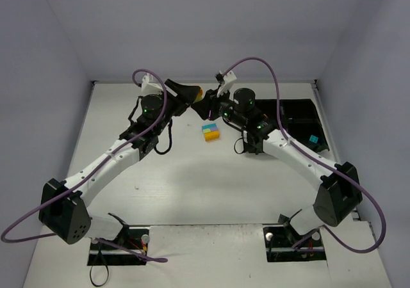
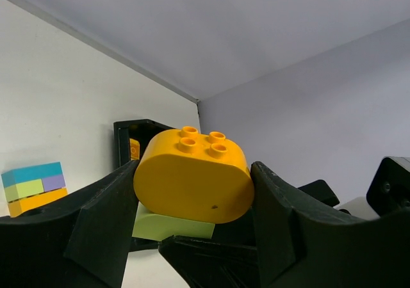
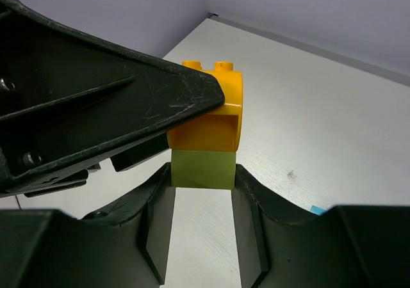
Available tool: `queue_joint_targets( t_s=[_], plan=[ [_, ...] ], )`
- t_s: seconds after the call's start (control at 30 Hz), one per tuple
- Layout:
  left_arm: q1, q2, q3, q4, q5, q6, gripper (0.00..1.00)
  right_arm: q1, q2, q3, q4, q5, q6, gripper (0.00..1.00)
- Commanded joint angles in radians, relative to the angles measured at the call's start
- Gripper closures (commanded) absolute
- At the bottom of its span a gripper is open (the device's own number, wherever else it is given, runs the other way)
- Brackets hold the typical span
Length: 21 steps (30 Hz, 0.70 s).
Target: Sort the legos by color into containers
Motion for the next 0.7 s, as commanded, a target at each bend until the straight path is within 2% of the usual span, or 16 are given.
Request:
queue_joint_targets(
  t_s=[0.0,0.4,0.57,0.67],
  plan=[
    [-0.007,-0.023,-0.002,0.082,-0.012,0.0,1.0,0.006,-0.025,0.024,0.048,0.018,-0.038,1.0],
    [-0.004,-0.013,-0.015,0.08,-0.076,0.05,1.0,0.005,-0.187,-0.21,-0.069,0.043,-0.059,1.0],
    [-0.004,-0.005,-0.028,0.091,-0.081,0.07,1.0,-0.015,-0.246,-0.256,-0.153,0.149,-0.096,1.0],
    [-0.002,-0.005,-0.019,0.09,-0.06,0.146,1.0,-0.089,-0.257,-0.272,-0.219,0.239,-0.075,1.0]
  ],
)
